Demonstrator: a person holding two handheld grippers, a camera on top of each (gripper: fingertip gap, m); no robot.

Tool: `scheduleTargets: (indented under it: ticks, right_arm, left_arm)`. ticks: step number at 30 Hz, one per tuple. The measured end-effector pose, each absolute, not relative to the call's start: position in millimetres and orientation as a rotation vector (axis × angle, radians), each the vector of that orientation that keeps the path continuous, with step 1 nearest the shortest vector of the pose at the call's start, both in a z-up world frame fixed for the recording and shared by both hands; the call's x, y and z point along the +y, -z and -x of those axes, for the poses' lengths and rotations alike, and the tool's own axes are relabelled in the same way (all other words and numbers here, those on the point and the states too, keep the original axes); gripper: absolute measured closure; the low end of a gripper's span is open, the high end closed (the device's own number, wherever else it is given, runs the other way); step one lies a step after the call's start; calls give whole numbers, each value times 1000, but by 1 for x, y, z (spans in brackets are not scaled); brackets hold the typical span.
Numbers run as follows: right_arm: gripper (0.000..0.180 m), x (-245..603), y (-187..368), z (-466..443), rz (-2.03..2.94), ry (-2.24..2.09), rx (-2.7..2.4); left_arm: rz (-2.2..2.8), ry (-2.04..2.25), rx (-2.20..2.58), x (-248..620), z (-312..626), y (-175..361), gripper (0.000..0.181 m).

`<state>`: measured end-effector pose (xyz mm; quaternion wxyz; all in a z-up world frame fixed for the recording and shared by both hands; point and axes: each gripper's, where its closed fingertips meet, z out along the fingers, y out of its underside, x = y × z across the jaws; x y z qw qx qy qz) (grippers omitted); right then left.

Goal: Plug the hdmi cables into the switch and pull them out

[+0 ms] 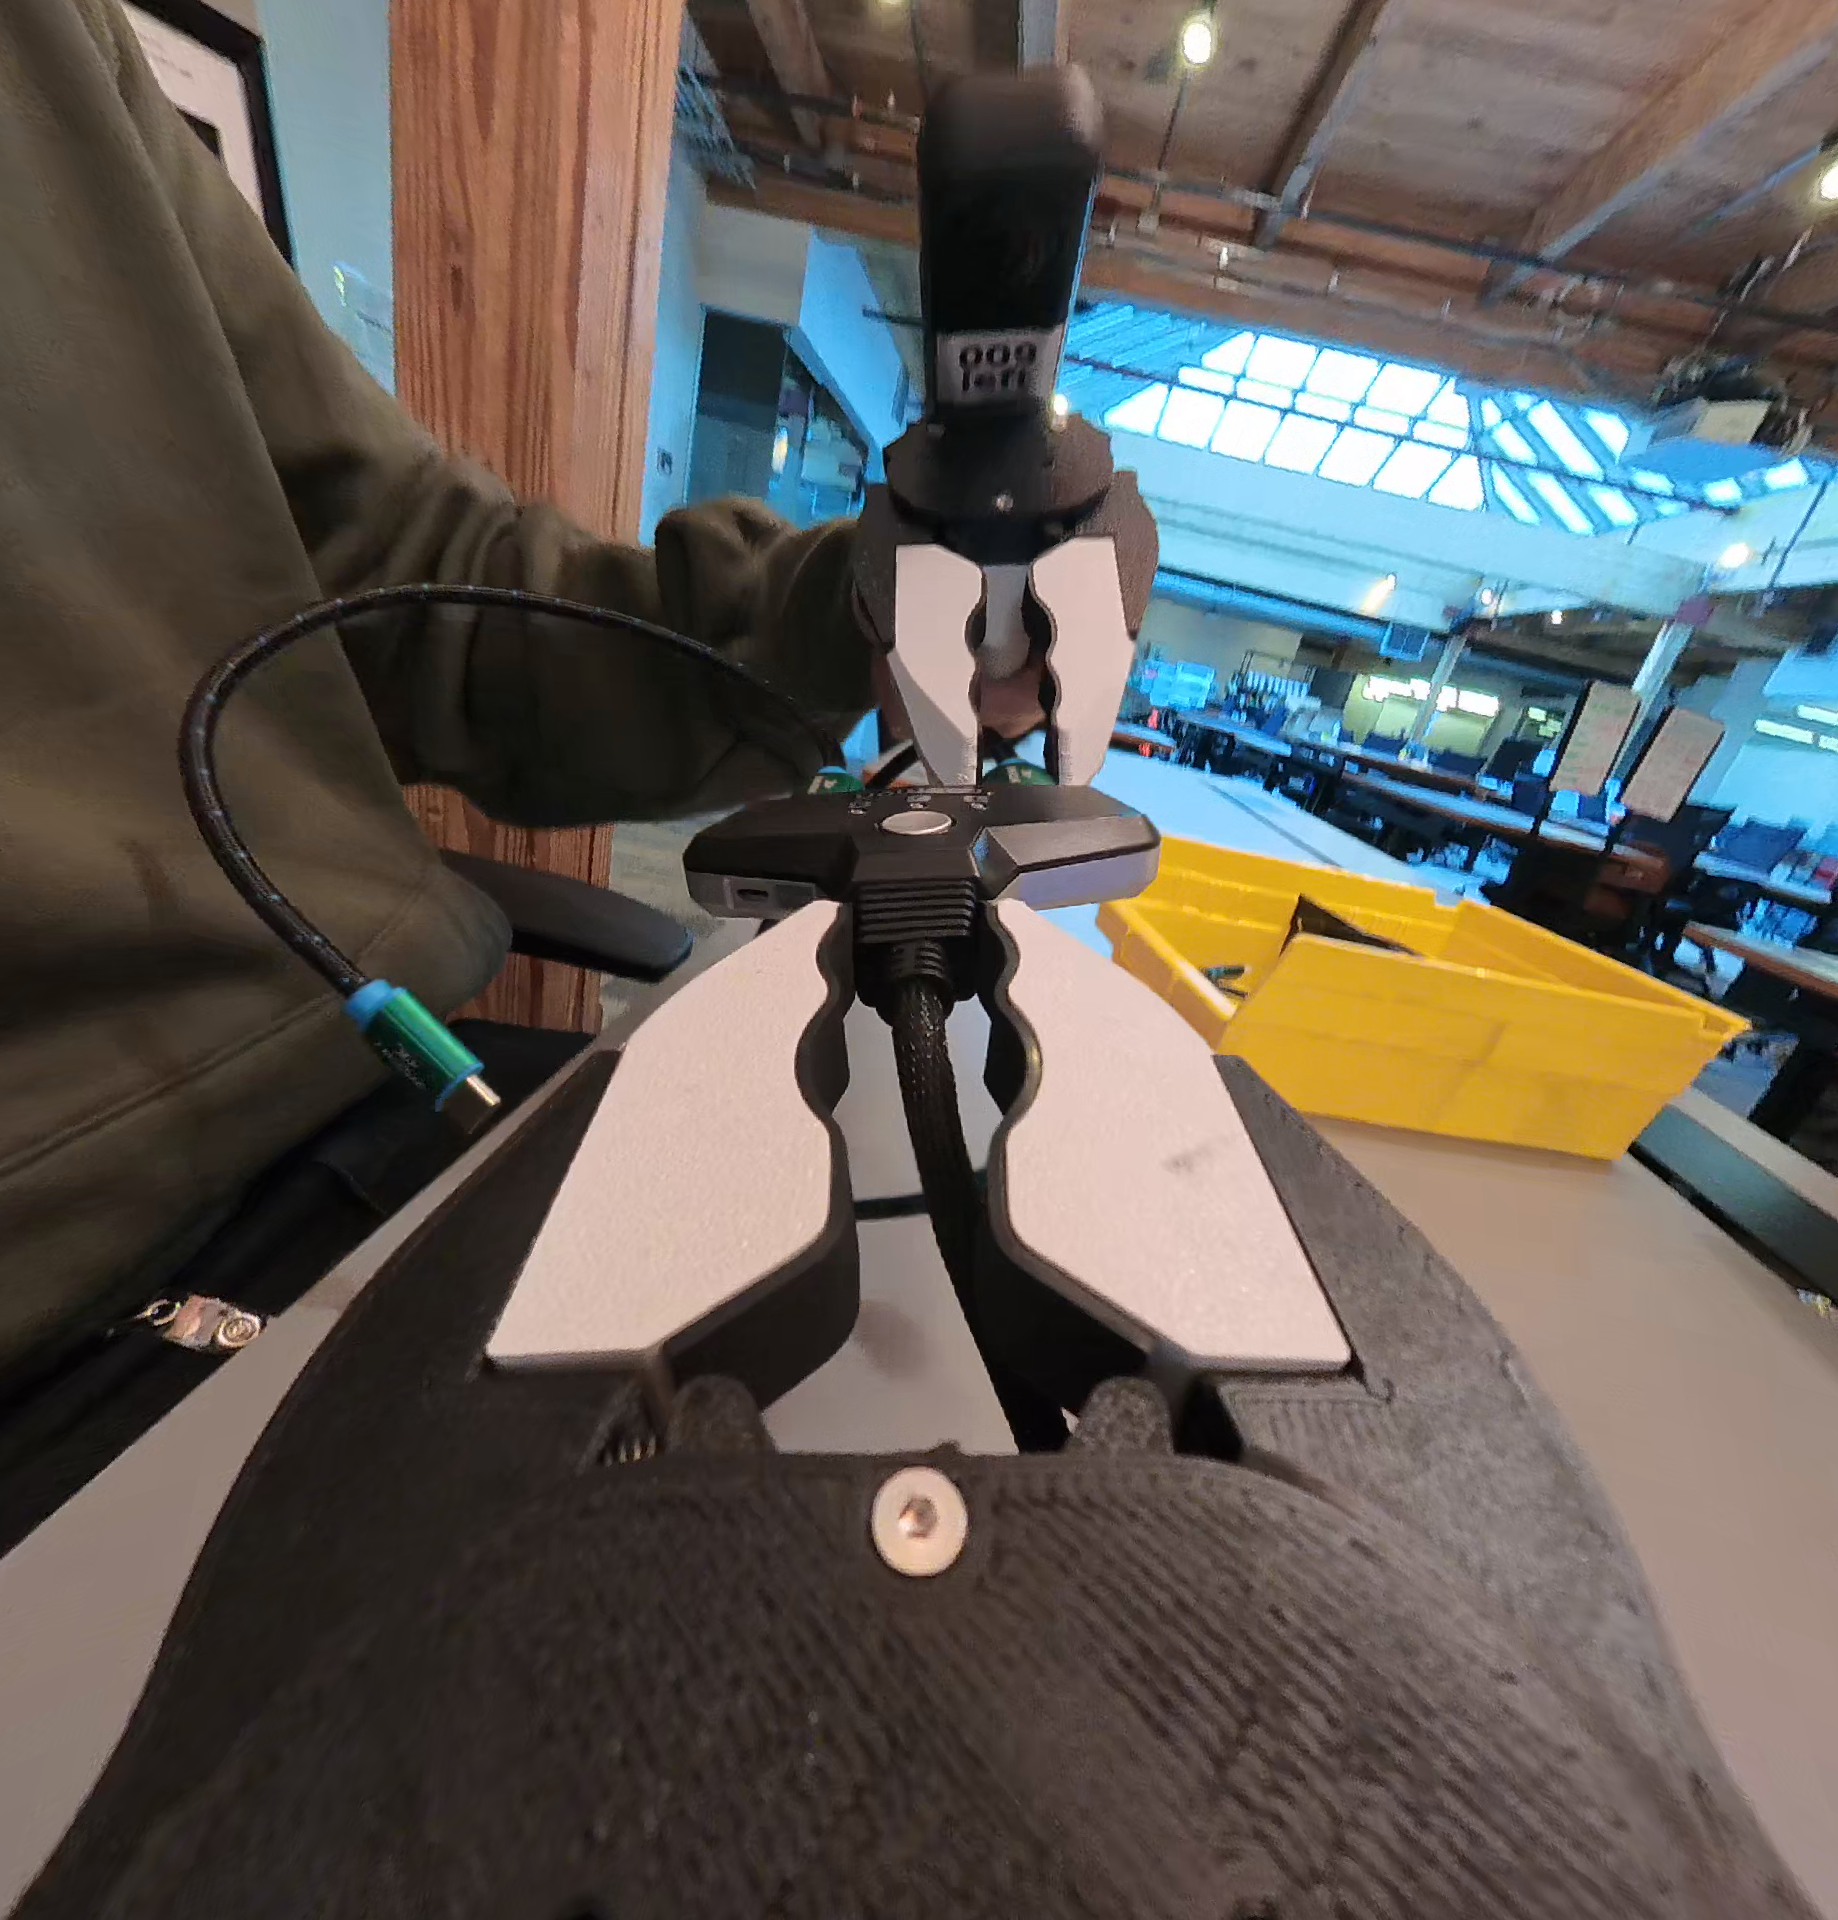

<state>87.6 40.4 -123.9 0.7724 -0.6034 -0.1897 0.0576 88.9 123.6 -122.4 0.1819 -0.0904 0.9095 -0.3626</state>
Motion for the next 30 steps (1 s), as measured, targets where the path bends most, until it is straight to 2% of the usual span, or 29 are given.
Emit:
scheduleTargets:
  ticks: [1,5,9,14,20,25,30]
  right_arm:
    - [157,40,121,-87,1295,-122,-414]
    - [157,42,106,-97,1269,-14,-368]
    - [157,29,84,-119,1264,181,-274]
    - [158,10,33,-153,1192,381,-184]
    - [158,-17,-53,-228,1091,508,-83]
    - [158,-61,-117,-285,1052,662,-40]
    - [158,-87,-159,-337,905,544,38]
  left_arm:
    - [250,1040,2545,123,-88,118,161]
    - [335,1170,2260,138,-100,77,155]
    - [672,1438,1806,206,-111,41,151]
    - [949,1473,1685,262,-107,109,153]
    - [1027,1500,1792,248,-103,166,153]
    - [972,1474,1910,233,-103,191,153]
    - [950,1499,1950,220,-122,201,154]
